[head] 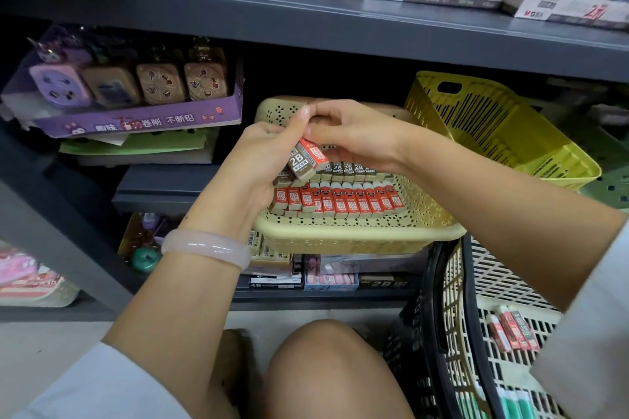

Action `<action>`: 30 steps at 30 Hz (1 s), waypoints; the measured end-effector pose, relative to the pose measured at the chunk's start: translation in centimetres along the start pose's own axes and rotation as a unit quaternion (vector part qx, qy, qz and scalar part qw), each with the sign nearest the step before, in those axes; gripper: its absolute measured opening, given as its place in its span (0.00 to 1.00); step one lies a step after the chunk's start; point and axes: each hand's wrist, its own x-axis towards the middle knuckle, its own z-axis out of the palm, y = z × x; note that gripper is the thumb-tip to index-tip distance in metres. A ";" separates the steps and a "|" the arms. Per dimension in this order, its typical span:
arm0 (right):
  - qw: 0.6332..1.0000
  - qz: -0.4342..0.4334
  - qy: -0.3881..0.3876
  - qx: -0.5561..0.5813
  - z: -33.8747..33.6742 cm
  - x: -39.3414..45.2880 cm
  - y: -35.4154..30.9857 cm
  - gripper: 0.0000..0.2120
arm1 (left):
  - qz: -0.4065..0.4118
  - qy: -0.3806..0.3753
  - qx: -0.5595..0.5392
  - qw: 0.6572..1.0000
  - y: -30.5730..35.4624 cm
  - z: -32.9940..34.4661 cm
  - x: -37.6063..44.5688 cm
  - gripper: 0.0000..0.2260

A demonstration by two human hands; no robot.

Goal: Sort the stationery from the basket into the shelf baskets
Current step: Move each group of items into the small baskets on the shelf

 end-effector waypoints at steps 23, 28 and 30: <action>0.948 0.132 0.078 -0.279 0.4 0.2 4.3 0.09 | 0.078 0.101 0.037 0.991 -0.1 -1.3 0.3 0.16; 0.869 0.077 -0.018 -0.489 0.7 0.2 4.5 0.16 | 0.081 0.100 0.043 0.991 -0.2 -1.2 0.3 0.17; 0.873 0.062 -0.004 -0.483 1.0 0.6 4.7 0.14 | 0.079 0.096 0.039 0.992 -0.2 -1.1 0.2 0.16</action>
